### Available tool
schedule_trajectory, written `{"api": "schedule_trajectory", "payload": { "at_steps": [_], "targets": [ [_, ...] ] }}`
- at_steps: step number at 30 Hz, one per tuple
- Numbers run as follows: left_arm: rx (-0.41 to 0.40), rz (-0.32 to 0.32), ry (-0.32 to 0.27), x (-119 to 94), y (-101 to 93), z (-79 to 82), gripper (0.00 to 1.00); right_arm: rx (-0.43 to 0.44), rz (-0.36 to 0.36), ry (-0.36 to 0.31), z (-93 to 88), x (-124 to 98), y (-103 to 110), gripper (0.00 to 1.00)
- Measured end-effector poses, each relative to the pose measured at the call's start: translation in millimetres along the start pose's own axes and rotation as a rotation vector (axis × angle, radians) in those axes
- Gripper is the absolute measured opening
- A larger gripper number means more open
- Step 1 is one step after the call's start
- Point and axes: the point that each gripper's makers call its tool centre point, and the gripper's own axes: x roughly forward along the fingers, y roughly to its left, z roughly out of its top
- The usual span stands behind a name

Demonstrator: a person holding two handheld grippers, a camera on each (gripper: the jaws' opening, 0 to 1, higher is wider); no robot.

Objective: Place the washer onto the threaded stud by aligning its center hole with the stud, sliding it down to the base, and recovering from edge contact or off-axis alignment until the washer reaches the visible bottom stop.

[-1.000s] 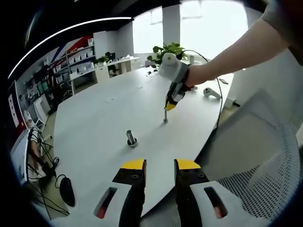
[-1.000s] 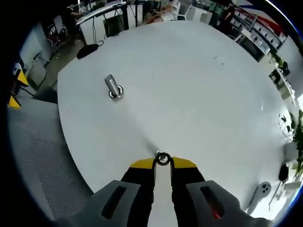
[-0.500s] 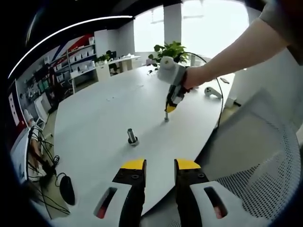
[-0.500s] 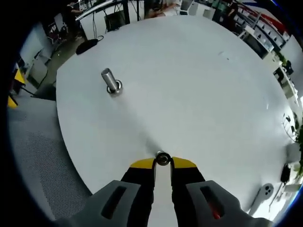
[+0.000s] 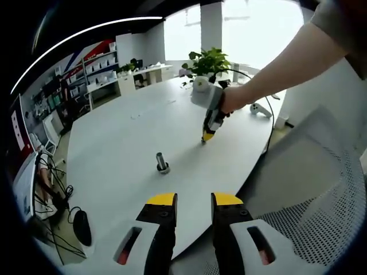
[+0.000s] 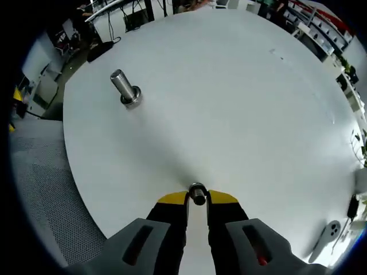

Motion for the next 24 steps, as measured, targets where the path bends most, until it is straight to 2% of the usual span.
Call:
{"api": "schedule_trajectory", "payload": {
  "at_steps": [9, 19, 23, 24],
  "targets": [
    [-0.005, 0.009, 0.002, -0.1, 1.8, -0.5, 0.21, 0.011, 0.006, -0.012, 1.2, 1.9, -2.0, 0.15],
    [-0.005, 0.015, 0.006, -0.6, 2.2, -1.5, 0.22, 0.005, -0.007, -0.012, -1.2, -2.8, 0.9, 0.21],
    [-0.002, 0.018, 0.002, -1.6, 2.3, -0.4, 0.22, -0.003, -0.028, -0.055, -1.1, -14.2, 2.1, 0.22],
    [0.000, 0.019, 0.001, -1.8, 2.4, -0.1, 0.22, 0.007, -0.034, -0.084, 0.7, -18.1, 2.8, 0.23]
  ]
}}
